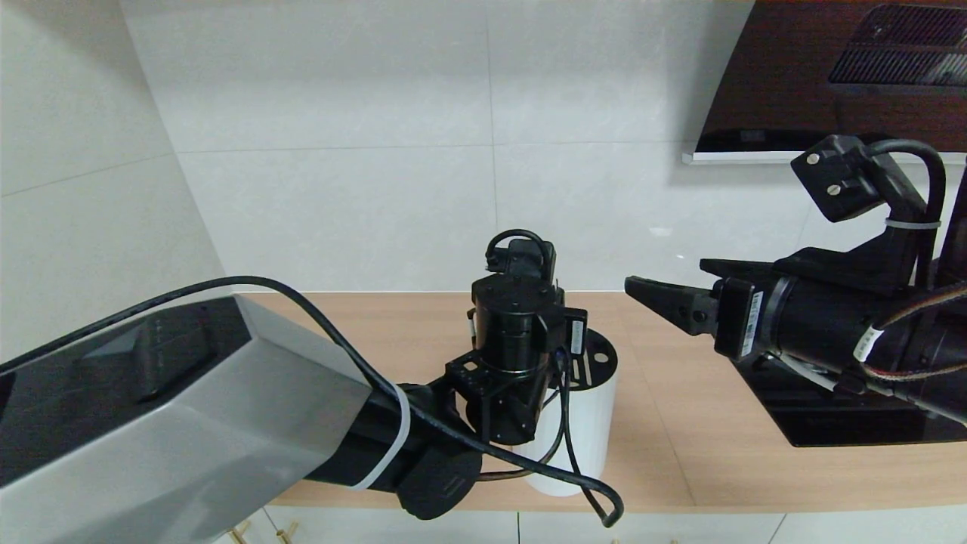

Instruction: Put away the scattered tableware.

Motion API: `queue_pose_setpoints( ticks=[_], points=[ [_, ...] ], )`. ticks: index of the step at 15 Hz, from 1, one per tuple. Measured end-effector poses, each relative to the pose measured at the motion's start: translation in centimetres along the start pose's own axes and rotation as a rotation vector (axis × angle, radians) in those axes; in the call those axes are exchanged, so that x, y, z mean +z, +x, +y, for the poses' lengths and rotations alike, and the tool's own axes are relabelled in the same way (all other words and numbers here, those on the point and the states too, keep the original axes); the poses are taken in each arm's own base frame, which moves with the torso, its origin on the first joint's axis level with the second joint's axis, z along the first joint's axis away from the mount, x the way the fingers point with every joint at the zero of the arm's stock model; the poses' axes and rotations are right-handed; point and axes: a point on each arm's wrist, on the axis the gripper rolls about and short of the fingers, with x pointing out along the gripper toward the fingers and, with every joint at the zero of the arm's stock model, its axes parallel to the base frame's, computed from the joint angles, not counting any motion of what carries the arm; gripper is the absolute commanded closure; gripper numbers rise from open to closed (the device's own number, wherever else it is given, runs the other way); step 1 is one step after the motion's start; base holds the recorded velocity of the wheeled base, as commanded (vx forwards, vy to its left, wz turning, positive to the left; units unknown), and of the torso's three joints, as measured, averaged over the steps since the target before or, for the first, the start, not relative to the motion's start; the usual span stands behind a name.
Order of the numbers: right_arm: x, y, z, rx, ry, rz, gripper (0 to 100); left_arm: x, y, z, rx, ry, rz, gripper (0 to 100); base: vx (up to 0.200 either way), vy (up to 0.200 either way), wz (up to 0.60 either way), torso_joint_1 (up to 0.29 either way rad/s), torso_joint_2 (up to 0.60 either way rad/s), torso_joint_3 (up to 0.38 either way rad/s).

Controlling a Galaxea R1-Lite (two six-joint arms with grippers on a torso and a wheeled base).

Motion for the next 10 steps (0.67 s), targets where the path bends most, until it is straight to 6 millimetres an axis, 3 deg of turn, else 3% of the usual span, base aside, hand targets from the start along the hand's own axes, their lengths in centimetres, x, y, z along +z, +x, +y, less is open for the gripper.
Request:
queue_pose_setpoints(
  ticks=[2,3,10],
  points=[
    [-0.04,0.02,-0.01,-0.001,0.0,0.0,0,-0.16,0.05,-0.02,0.0,0.001,0.003,100,0.0,0.0,0.0,0.0,0.0,0.0],
    [-0.06,0.03,-0.01,-0.001,0.0,0.001,0,-0.21,0.06,-0.02,0.003,0.002,0.004,0,0.0,0.0,0.0,0.0,0.0,0.0],
    [-0.12,0.03,-0.02,-0.001,-0.001,0.002,0,-0.21,0.02,-0.08,0.007,0.001,0.002,0,0.0,0.0,0.0,0.0,0.0,0.0]
  ],
)
